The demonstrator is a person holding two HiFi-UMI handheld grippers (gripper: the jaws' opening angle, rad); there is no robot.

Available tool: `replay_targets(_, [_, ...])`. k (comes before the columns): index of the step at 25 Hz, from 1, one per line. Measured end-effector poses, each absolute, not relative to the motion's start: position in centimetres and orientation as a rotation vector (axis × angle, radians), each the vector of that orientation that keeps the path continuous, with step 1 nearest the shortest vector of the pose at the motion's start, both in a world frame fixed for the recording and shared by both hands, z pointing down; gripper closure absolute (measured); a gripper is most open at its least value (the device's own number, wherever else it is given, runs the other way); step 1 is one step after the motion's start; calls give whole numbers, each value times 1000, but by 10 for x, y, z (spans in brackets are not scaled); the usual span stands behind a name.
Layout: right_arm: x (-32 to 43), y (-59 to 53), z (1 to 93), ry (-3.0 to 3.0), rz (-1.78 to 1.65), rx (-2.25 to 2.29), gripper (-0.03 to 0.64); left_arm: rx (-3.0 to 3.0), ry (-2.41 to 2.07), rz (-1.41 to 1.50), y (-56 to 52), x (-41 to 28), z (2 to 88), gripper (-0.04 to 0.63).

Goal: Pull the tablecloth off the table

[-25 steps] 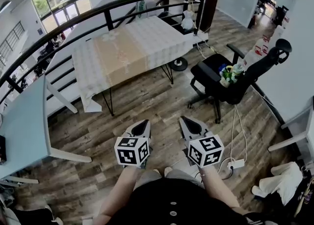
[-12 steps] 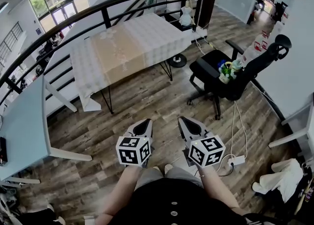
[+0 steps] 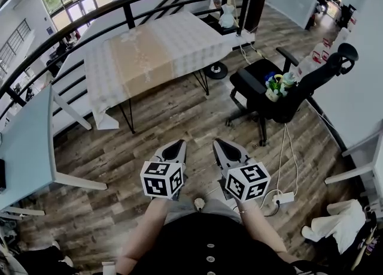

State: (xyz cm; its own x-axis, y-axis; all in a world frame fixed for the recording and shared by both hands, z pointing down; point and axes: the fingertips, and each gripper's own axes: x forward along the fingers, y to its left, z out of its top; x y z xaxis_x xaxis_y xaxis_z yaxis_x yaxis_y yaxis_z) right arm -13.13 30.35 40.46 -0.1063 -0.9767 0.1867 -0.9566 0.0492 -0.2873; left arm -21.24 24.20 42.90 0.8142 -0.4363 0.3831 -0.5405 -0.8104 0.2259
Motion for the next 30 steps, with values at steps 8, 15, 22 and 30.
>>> replay_targets(8, [-119, 296, 414, 2263, -565, -2015, 589, 2659, -717, 471, 240, -189, 438, 575])
replay_targets(15, [-101, 263, 421, 2256, -598, -1972, 589, 2659, -667, 467, 206, -159, 441, 575])
replay_targets(22, [-64, 193, 421, 2243, -603, -2002, 589, 2663, -609, 453, 135, -118, 435, 575])
replay_targets(30, [-35, 91, 408, 2261, -634, -1971, 589, 2658, -580, 421, 39, -90, 419, 575])
